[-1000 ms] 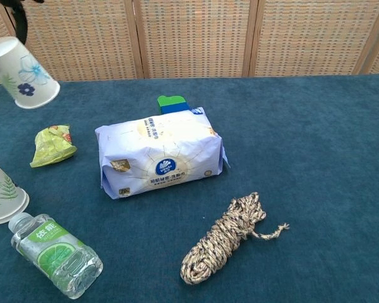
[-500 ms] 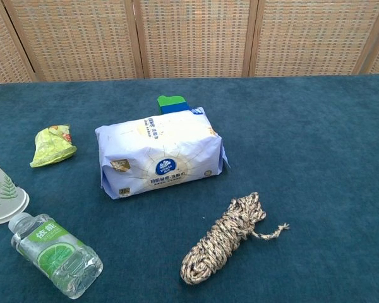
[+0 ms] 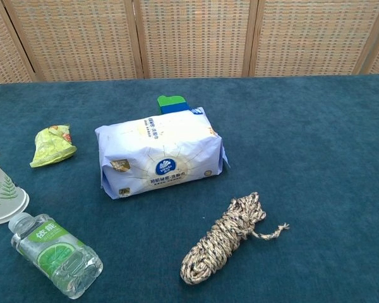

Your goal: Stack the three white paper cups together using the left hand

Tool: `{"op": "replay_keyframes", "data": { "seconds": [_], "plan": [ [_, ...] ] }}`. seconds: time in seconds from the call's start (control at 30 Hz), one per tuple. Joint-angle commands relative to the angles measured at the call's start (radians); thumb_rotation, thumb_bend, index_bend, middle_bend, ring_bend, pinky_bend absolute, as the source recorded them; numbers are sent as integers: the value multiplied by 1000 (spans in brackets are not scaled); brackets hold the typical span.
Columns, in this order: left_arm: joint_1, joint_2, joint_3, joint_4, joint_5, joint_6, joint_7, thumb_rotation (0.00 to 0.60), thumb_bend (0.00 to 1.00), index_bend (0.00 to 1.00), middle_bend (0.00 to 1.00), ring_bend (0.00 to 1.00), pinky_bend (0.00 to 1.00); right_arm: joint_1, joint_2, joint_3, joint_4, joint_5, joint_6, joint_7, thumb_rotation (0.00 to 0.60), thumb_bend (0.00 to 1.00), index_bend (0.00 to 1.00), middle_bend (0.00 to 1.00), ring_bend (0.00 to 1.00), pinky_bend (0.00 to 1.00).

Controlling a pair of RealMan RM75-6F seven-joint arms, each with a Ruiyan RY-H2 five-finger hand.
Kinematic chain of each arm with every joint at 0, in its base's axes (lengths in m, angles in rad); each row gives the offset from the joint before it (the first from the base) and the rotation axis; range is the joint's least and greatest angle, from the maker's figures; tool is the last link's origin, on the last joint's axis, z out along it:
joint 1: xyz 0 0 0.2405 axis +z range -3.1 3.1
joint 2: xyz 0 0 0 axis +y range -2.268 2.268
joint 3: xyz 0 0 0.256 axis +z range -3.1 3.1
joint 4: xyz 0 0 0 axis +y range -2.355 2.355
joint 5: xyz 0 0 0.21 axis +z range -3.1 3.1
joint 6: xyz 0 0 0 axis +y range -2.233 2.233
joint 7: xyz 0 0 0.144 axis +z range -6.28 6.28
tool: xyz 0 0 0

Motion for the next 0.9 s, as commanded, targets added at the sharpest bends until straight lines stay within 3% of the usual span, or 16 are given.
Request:
{"op": "replay_keyframes", "data": {
  "seconds": [0.03,0.37,0.73,0.9],
  "plan": [
    [-1,-1,-4,-3,-11,-14,8,600,221,575,0,0,0,0,0,0,1,-1,0,1,600,0,0,0,0,0],
    [-10,-13,-18,-1,-65,-71,59,600,221,556,0,0,0,0,-1,-2,-2,-6,3,-4,600,0,0,0,0,0],
    [-13,-94,-30,27,-115,-73,143,600,221,76,0,0,0,-3,2,0,-4,-4,6,3,600,0,0,0,0,0],
    [4,-121,-43,33,-113,-50,105,600,221,23,0,0,0,-2,4,-2,-4,-5,4,6,600,0,0,0,0,0]
  ]
}}
